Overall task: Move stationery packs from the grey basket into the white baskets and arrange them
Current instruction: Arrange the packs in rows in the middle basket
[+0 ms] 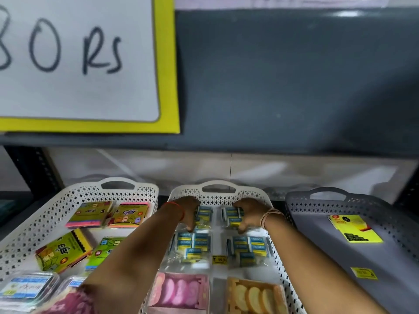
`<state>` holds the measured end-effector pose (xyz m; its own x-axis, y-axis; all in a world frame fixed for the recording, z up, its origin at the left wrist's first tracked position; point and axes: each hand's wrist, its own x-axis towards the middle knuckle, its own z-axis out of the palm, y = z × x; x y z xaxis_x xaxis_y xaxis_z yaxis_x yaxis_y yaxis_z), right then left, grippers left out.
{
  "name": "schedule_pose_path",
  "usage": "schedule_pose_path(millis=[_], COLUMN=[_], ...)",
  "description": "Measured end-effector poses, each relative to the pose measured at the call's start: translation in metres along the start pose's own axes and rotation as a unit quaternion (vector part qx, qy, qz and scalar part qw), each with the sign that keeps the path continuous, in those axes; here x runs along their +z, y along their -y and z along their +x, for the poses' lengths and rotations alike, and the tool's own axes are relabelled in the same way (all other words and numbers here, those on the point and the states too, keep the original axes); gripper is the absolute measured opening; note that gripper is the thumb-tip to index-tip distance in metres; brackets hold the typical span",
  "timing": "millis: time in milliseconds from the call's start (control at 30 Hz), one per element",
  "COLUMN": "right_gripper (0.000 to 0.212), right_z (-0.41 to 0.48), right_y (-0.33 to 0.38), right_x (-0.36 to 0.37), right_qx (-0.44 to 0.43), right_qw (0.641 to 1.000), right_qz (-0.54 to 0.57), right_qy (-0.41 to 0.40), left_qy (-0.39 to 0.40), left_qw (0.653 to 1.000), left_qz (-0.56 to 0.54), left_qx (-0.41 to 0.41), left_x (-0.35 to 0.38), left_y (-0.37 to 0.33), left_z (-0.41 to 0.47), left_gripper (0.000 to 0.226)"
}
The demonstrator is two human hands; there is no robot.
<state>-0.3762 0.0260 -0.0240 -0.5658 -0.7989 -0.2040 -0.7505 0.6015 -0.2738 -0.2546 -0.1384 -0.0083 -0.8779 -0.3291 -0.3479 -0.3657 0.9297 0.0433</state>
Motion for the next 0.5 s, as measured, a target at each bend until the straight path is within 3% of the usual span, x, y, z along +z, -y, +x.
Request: schedule_pose_path(millis=[200, 300, 367, 500], right_gripper=[0.092, 0.085, 0.082, 0.095], right_z=[-0.016, -0.04, -0.058, -0.077], right_y=[0.009, 0.014, 0.016, 0.023], right_x=[-0.011, -0.022, -0.02, -0.005], right_qx=[-0.03, -0.054, -0.061, -0.056], right_qw=[0.999, 0.998, 0.998, 0.989], right_qz=[-0.005, 0.013, -0.013, -0.093], right_qy=[-0.009, -0.029, 0.008, 0.099], left_qy=[-0.073, -0.133, -0.101, 0.008], left_qw=[0.992, 0.977, 0.983, 0.997], left_qz=[-0.098, -0.154, -0.117, 0.004], left_qx=[0.02, 0.064, 0.095, 0.083], left_x=[-0.001, -0.005, -0.002, 0.016], left_y=[0.003, 0.007, 0.005, -0.005], left_z=[-0.018, -0.045, -0.06, -0.069], left_gripper=[0.086, 0.074, 0.07, 0.093])
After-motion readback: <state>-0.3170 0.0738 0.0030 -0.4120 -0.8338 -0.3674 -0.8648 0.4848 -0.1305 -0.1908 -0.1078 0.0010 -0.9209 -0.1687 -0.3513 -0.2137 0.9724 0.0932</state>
